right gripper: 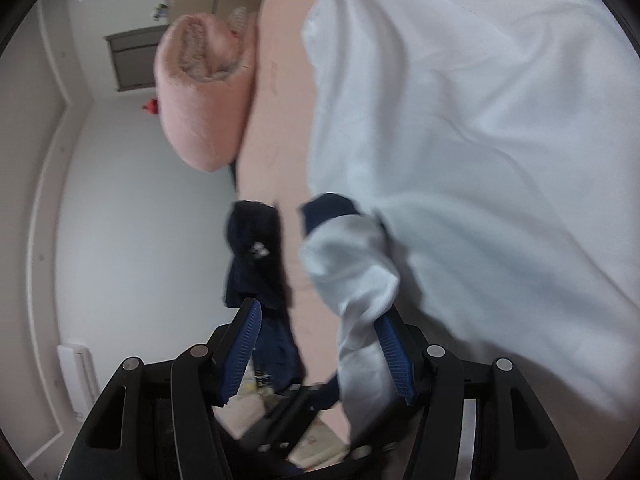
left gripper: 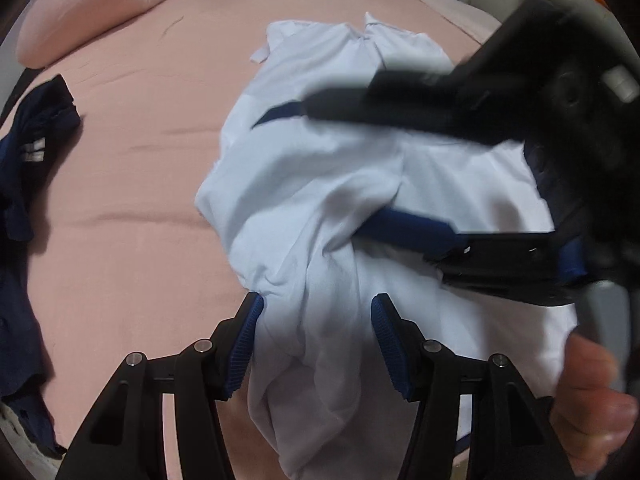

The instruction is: Fold clothes

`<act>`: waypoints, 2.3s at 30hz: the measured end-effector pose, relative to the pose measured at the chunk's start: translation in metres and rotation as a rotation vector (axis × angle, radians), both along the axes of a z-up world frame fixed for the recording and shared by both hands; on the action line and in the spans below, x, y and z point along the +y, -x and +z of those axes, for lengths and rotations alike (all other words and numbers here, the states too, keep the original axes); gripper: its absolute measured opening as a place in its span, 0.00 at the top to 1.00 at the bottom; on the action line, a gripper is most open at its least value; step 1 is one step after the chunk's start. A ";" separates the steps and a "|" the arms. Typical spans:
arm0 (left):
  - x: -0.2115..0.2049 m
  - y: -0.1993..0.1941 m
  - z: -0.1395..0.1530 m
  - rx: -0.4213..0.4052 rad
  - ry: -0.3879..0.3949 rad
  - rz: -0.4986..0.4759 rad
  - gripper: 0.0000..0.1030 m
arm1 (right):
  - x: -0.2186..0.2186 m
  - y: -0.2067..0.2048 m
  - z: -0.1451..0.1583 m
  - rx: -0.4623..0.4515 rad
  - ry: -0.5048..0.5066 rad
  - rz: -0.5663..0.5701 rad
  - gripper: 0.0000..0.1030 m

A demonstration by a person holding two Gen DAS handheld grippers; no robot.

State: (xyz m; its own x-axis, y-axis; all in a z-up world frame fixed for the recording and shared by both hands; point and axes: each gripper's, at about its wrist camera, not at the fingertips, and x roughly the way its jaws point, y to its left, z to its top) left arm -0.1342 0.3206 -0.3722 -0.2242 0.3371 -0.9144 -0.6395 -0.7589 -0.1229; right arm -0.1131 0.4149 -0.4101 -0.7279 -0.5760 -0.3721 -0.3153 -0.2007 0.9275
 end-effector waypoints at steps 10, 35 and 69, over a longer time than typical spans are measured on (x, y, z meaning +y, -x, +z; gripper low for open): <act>-0.009 0.003 0.004 0.015 -0.066 0.032 0.68 | -0.010 0.003 0.020 -0.030 -0.149 0.078 0.43; -0.021 0.011 0.012 -0.065 -0.139 0.073 0.68 | -0.004 0.014 -0.007 -0.092 -0.223 -0.030 0.95; -0.018 0.000 0.035 0.132 -0.189 0.083 0.85 | 0.017 -0.006 0.075 0.047 -0.406 -0.037 0.95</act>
